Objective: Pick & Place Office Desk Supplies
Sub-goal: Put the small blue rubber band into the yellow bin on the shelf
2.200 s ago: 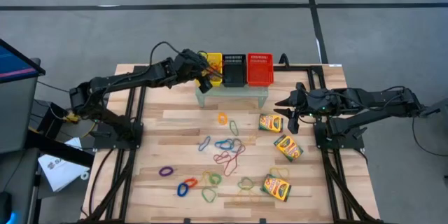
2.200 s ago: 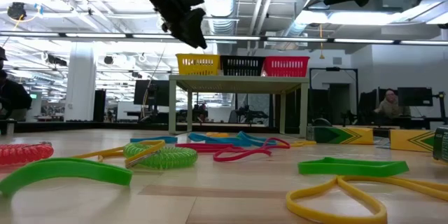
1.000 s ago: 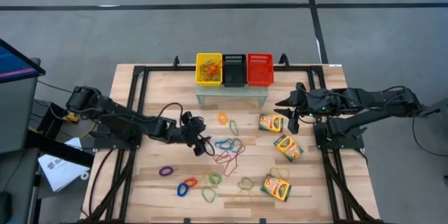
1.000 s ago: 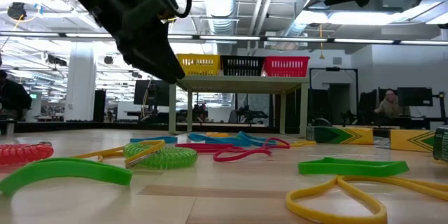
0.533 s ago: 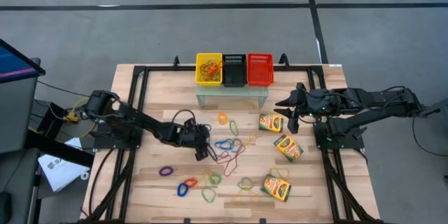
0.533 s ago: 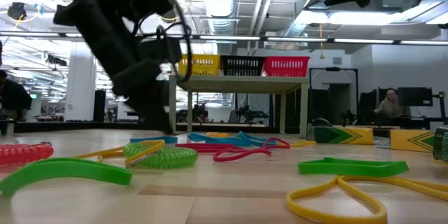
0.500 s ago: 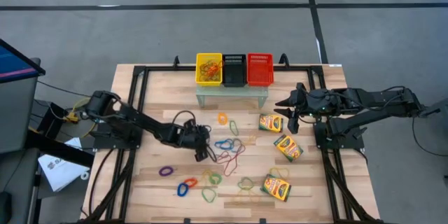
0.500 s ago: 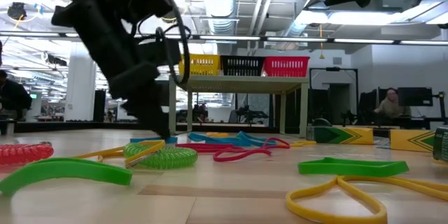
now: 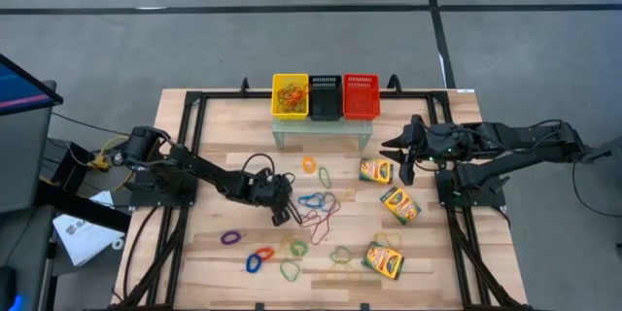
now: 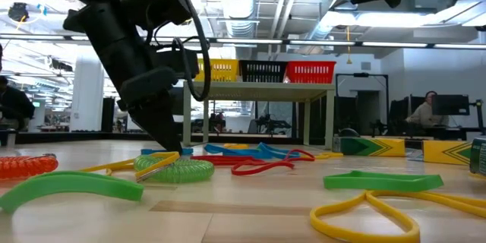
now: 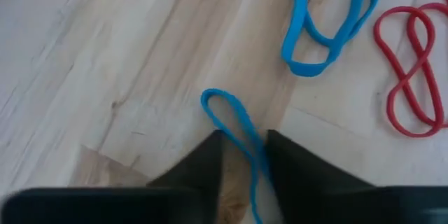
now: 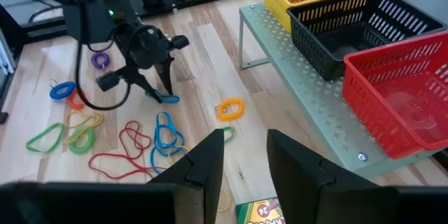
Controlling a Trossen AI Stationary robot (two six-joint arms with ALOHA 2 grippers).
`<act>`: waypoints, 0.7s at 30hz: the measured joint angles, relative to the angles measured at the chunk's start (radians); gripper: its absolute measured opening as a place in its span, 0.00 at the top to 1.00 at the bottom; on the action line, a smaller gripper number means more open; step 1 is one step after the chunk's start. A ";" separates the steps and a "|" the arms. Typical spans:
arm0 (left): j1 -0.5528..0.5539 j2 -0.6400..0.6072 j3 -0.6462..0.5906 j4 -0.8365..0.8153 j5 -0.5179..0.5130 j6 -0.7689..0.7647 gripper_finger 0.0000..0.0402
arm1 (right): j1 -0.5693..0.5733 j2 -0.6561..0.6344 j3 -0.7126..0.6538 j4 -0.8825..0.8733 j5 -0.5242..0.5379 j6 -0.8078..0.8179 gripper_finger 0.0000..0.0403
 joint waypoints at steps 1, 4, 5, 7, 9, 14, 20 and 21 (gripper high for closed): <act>0.003 0.000 0.000 -0.001 0.005 -0.001 0.83 | 0.000 0.000 0.000 0.000 0.000 0.009 0.73; 0.004 -0.001 0.000 0.002 0.019 -0.011 0.97 | 0.000 0.000 0.000 0.000 0.000 0.021 0.73; 0.004 -0.001 -0.001 0.004 0.019 -0.023 0.97 | 0.000 0.000 0.000 0.000 -0.001 0.023 0.73; 0.003 -0.001 -0.002 0.013 0.019 -0.030 0.98 | 0.000 0.000 0.000 0.000 -0.001 0.023 0.73; -0.002 -0.013 -0.005 0.021 0.019 -0.030 0.99 | 0.000 0.000 0.000 0.000 -0.001 0.023 0.73; -0.004 -0.099 -0.012 -0.002 0.027 -0.030 1.00 | 0.000 0.000 0.000 0.000 -0.002 0.058 0.73; -0.003 -0.267 -0.009 0.010 -0.055 -0.021 1.00 | 0.000 0.000 0.000 -0.001 -0.002 0.052 0.73; -0.003 -0.296 -0.009 0.006 -0.073 -0.021 1.00 | 0.000 0.000 0.000 -0.001 -0.003 0.049 0.73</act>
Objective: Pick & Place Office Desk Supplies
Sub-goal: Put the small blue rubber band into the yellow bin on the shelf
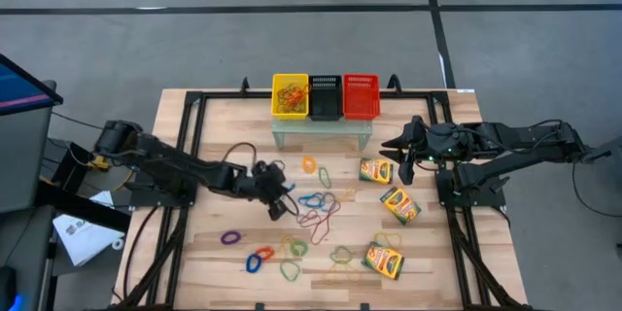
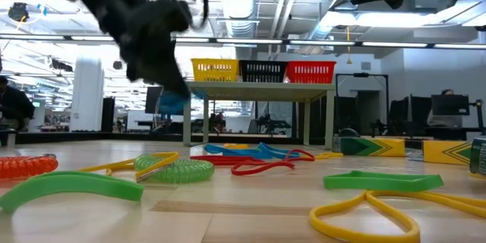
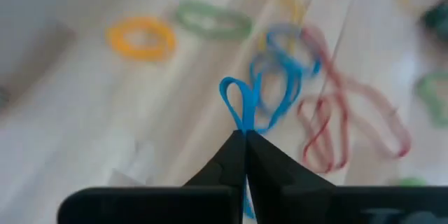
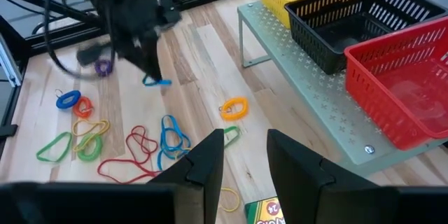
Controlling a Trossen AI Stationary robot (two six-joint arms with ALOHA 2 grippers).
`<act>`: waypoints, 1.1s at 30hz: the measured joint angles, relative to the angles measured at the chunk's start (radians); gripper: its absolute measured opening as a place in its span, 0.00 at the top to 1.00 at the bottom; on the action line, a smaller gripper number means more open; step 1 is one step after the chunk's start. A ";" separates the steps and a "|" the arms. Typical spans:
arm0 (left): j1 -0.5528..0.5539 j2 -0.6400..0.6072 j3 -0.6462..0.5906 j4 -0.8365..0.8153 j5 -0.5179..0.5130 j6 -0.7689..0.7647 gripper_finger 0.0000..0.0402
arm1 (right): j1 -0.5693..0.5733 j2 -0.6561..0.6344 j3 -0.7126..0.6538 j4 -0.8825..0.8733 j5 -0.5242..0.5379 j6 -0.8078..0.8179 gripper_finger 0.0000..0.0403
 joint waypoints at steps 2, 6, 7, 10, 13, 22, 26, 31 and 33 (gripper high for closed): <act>-0.002 -0.054 0.010 0.011 -0.039 0.021 1.00 | 0.000 0.000 0.000 -0.003 0.000 -0.001 0.73; 0.005 -0.124 0.054 0.008 -0.140 0.126 1.00 | 0.000 0.000 0.000 -0.014 0.000 -0.003 0.73; 0.013 -0.135 0.072 0.012 -0.156 0.169 1.00 | 0.000 0.000 0.000 -0.014 0.000 -0.003 0.73; 0.057 -0.161 0.127 0.012 -0.168 0.285 1.00 | 0.000 0.000 0.000 -0.014 0.000 -0.003 0.73; 0.134 -0.164 0.179 0.010 -0.171 0.400 1.00 | 0.000 0.000 0.000 -0.014 0.000 -0.003 0.73; 0.507 -0.164 0.266 0.017 -0.164 0.677 1.00 | 0.000 0.000 0.000 -0.014 0.000 -0.028 0.73; 0.643 -0.157 0.273 0.025 -0.015 0.700 1.00 | 0.000 0.000 0.000 -0.014 0.000 -0.030 0.73; 0.691 -0.130 0.275 0.027 0.004 0.758 0.94 | 0.000 0.000 0.000 -0.014 0.000 -0.030 0.73; 0.684 -0.128 0.272 0.012 0.006 0.793 0.87 | 0.000 0.000 0.000 -0.013 0.000 -0.030 0.73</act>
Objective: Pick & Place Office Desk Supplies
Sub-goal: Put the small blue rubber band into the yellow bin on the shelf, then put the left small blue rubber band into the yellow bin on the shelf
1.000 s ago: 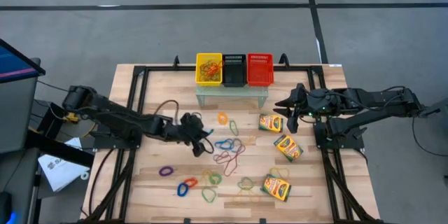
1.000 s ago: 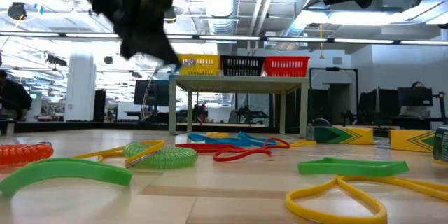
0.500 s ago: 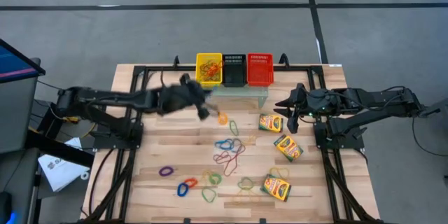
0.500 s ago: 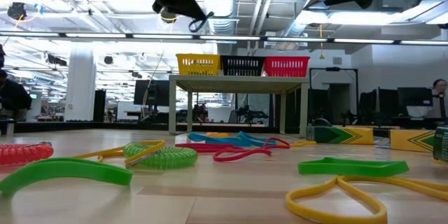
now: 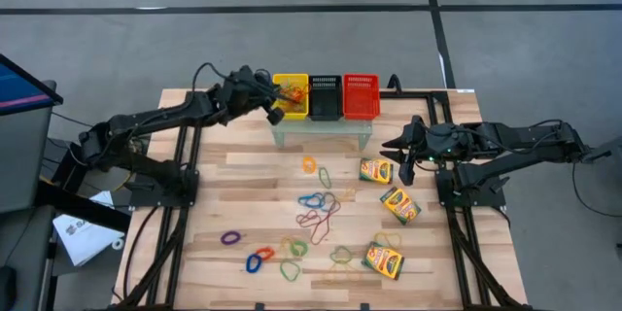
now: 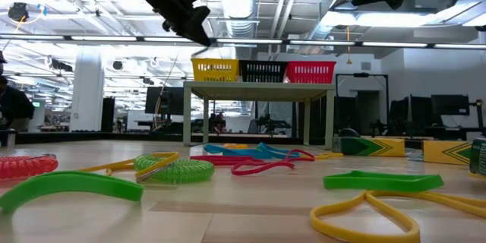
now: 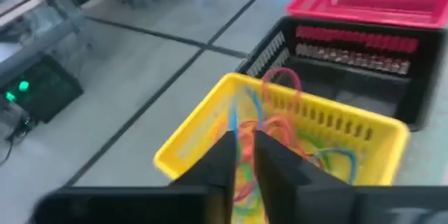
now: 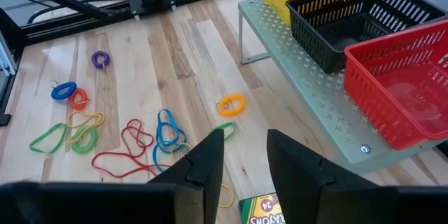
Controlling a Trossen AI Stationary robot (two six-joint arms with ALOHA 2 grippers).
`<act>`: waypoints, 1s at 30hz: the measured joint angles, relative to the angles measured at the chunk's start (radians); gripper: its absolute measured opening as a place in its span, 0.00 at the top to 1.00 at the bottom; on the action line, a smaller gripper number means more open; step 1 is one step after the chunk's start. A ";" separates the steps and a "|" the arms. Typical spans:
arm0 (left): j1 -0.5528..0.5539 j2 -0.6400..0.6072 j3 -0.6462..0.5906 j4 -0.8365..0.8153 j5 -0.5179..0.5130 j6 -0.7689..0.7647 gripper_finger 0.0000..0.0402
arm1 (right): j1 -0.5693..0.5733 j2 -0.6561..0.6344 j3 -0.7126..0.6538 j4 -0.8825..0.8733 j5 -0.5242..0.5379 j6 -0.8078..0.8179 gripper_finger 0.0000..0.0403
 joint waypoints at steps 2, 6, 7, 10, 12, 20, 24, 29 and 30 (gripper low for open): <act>-0.019 0.011 0.003 0.020 0.005 0.020 0.79 | 0.000 0.000 0.000 0.000 0.000 0.000 0.73; -0.041 0.011 0.001 0.007 0.005 0.019 0.60 | 0.000 0.000 0.000 0.001 0.000 0.000 0.73; -0.048 0.010 0.001 0.001 0.005 0.012 0.55 | 0.000 0.000 0.000 0.001 0.000 0.000 0.73; -0.097 -0.012 0.022 -0.102 0.002 -0.032 0.41 | 0.000 0.000 0.000 0.001 0.000 0.000 0.73; -0.162 -0.028 0.066 -0.223 0.006 -0.065 0.36 | 0.000 0.000 0.000 0.001 0.000 0.000 0.73; -0.643 -0.066 0.075 -0.610 0.015 -0.442 0.34 | 0.002 0.000 0.000 -0.001 0.000 0.003 0.73; -0.909 -0.053 -0.003 -0.639 -0.009 -0.728 0.35 | 0.002 0.000 0.000 -0.001 0.000 0.003 0.73; -1.135 -0.050 -0.124 -0.599 -0.056 -1.088 0.35 | 0.002 0.000 0.000 -0.002 0.000 0.003 0.73; -1.164 -0.050 -0.150 -0.580 -0.064 -1.138 0.35 | 0.002 0.000 0.000 -0.002 0.000 0.002 0.73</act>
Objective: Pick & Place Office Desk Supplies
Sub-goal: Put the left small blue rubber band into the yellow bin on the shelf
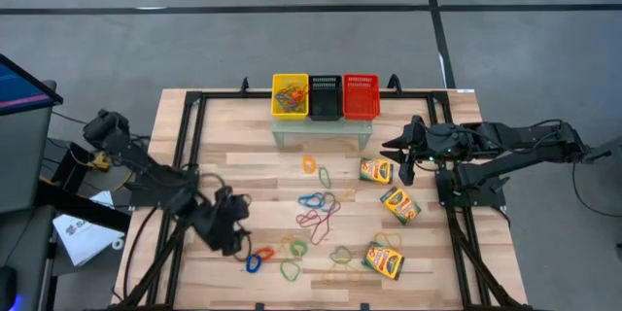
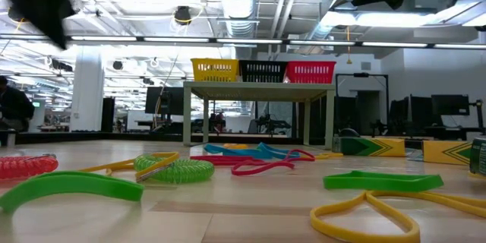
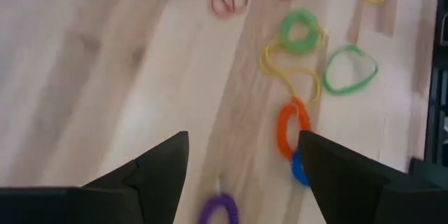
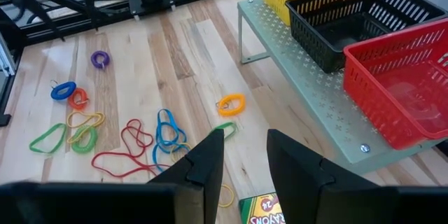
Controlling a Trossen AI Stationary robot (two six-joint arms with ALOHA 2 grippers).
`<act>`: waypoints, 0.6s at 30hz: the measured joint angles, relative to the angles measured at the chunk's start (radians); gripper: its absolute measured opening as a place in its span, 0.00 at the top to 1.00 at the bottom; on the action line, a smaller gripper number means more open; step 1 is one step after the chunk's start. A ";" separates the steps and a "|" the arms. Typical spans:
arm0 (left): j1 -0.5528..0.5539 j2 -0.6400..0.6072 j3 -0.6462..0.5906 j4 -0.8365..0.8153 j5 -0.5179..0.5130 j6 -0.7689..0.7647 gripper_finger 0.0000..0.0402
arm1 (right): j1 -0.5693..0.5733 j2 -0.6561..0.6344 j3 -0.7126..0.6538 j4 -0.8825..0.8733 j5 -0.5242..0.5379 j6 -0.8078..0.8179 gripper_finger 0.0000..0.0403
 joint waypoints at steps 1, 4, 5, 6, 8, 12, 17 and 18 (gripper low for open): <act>-0.026 0.000 -0.024 0.021 -0.012 -0.032 0.35 | 0.000 0.000 0.000 0.000 0.000 0.000 0.73; -0.051 0.000 -0.070 0.100 -0.053 -0.059 0.35 | 0.000 0.000 0.000 0.000 0.000 0.000 0.73; -0.044 0.000 -0.082 0.121 -0.055 -0.047 0.35 | 0.000 0.000 0.000 0.000 0.000 0.000 0.73; -0.034 0.000 -0.090 0.138 -0.057 -0.024 0.36 | 0.000 0.000 0.000 -0.001 0.000 0.000 0.73; -0.004 0.007 -0.094 0.185 -0.056 0.051 0.36 | 0.000 0.000 0.000 0.000 0.000 0.005 0.73; 0.122 0.033 -0.094 0.282 -0.050 0.278 0.36 | 0.000 0.000 0.000 -0.001 0.000 0.008 0.73; 0.349 0.099 -0.094 0.483 0.087 0.555 0.36 | 0.000 0.000 0.000 0.000 0.000 0.008 0.73; 0.385 0.116 -0.094 0.525 0.114 0.618 0.36 | 0.000 0.000 0.000 0.000 0.000 0.008 0.73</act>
